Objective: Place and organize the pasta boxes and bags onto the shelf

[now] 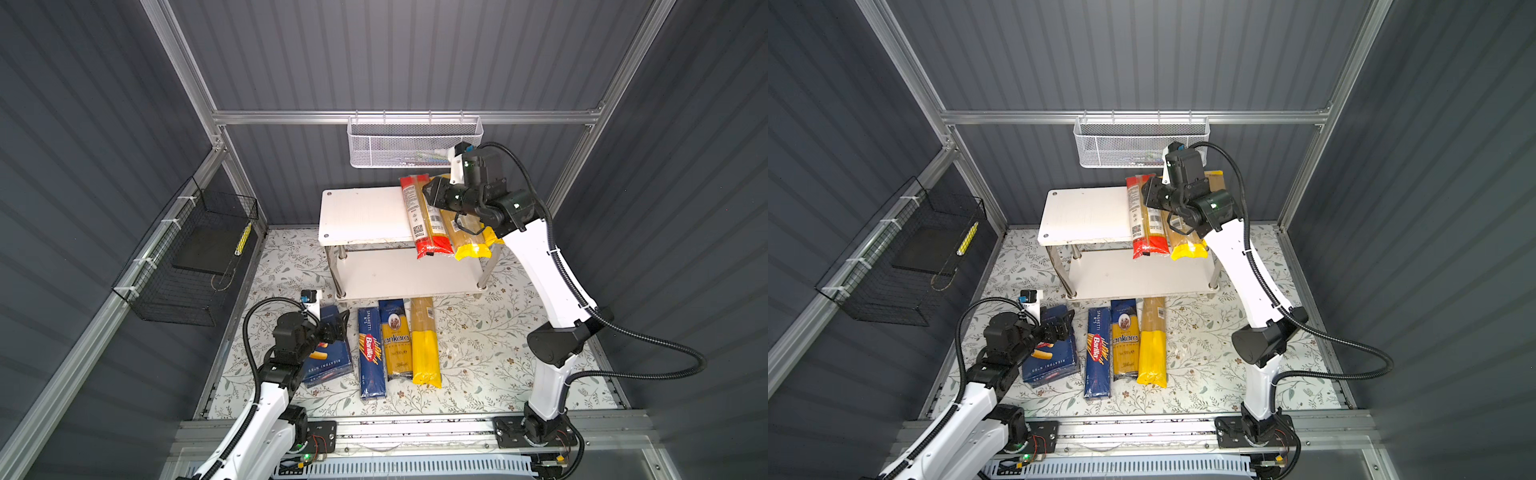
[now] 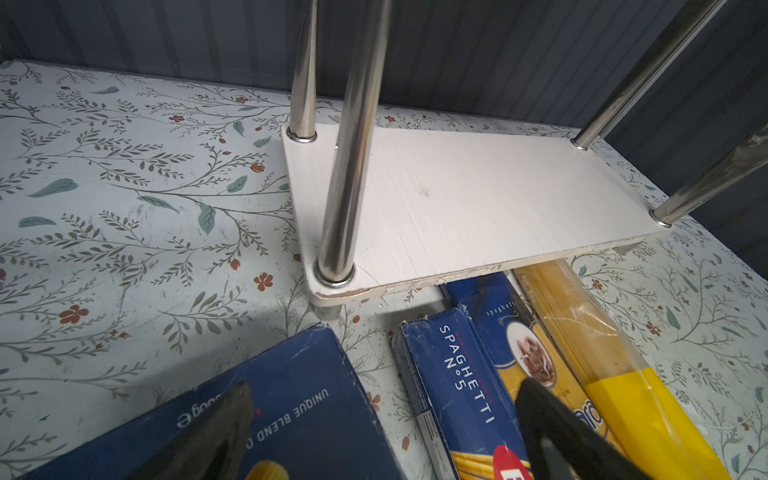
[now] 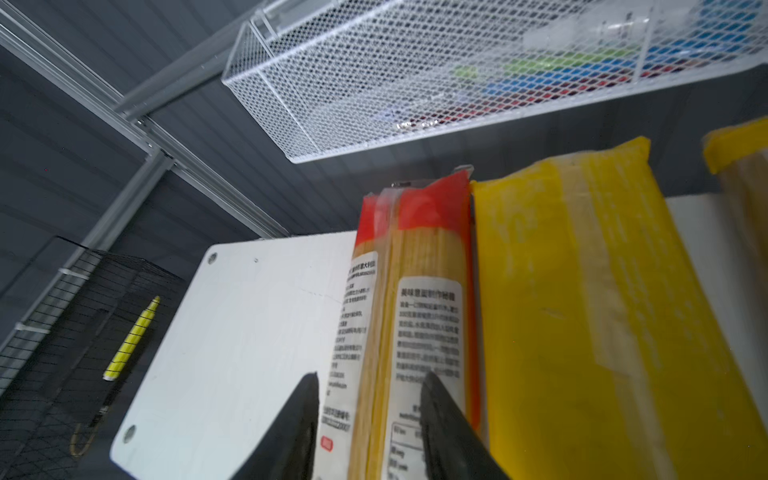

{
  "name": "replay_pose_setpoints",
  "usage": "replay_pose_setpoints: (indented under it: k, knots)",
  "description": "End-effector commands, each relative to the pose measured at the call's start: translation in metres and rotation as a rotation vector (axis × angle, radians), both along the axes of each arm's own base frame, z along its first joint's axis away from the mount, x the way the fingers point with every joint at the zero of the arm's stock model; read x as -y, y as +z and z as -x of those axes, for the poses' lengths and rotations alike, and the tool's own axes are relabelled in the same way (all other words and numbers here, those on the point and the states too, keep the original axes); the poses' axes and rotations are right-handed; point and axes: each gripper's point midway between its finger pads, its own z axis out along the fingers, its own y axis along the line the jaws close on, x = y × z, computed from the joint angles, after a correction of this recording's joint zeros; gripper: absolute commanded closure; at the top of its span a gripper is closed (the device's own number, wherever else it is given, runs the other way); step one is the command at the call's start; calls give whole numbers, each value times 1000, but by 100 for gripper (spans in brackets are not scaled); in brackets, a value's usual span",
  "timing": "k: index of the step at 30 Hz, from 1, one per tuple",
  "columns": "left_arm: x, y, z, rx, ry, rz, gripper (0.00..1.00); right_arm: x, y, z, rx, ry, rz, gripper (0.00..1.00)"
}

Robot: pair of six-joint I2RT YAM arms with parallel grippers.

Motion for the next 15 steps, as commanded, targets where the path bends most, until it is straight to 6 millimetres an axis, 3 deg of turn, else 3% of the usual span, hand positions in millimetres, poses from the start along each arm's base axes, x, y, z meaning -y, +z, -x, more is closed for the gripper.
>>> replay_pose_setpoints:
  k: [1, 6, 8, 11, 15]
  knots:
    - [0, 4, 0, 22, -4, -6, 0, 6, 39, 21, 92, 31, -15, 53]
    - [0, 4, 0, 22, -5, -5, 0, 17, 50, 64, 120, 68, 34, 52]
    - [0, 4, 0, 22, -4, -6, 0, 13, 49, 87, 133, 141, 53, 52]
    - [0, 4, 0, 22, -5, -5, 1, 6, 38, 121, 129, 232, 127, 52]
    - [1, 3, -1, 16, -9, -6, 0, 12, 15, 153, 71, 269, 185, 52]
